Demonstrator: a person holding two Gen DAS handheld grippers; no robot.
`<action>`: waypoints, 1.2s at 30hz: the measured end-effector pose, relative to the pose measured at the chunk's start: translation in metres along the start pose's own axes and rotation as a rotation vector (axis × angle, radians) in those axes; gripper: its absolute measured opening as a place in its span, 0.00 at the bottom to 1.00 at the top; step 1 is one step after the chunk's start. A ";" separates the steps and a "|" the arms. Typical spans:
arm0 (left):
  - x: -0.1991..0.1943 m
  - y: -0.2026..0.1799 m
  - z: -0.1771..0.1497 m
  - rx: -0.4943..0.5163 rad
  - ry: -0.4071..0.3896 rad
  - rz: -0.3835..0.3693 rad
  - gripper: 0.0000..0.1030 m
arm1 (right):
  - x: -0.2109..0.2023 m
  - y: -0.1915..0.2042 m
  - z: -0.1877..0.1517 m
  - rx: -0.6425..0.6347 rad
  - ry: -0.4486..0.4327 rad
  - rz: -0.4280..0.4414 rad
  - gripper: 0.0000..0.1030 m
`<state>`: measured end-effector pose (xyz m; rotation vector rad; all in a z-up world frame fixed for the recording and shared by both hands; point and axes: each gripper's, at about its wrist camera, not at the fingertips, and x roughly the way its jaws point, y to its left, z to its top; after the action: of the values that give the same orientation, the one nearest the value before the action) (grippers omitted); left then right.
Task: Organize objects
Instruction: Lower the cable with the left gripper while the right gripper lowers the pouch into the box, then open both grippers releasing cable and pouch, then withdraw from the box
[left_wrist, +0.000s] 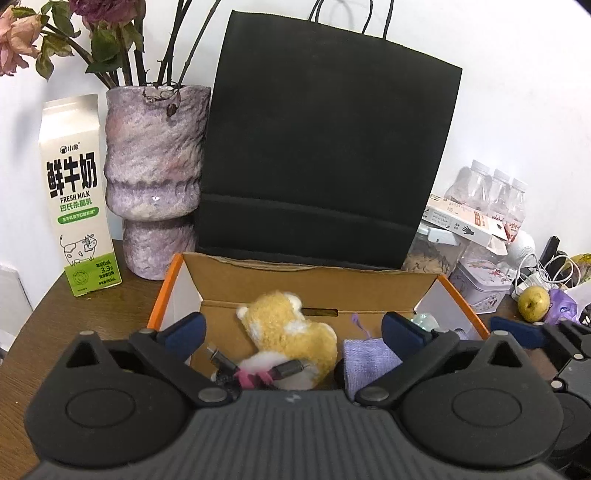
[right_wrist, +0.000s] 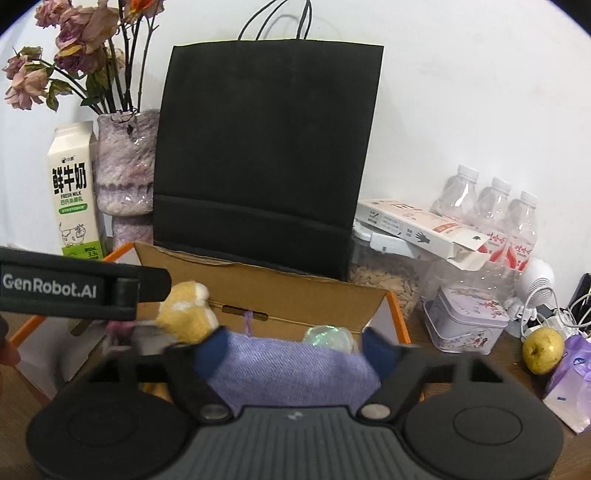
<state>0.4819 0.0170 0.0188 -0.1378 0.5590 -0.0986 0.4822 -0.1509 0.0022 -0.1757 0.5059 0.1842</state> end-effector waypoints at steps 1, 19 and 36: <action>0.000 0.000 0.000 0.001 0.005 0.003 1.00 | -0.001 0.000 0.000 -0.001 0.001 0.002 0.94; -0.009 -0.004 0.001 0.012 0.002 -0.013 1.00 | -0.015 0.007 0.001 -0.027 0.006 0.004 1.00; -0.053 -0.002 0.005 -0.007 -0.005 0.020 1.00 | -0.059 0.002 0.009 0.015 -0.017 0.030 1.00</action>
<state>0.4395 0.0229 0.0510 -0.1393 0.5561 -0.0767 0.4350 -0.1550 0.0389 -0.1517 0.4927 0.2109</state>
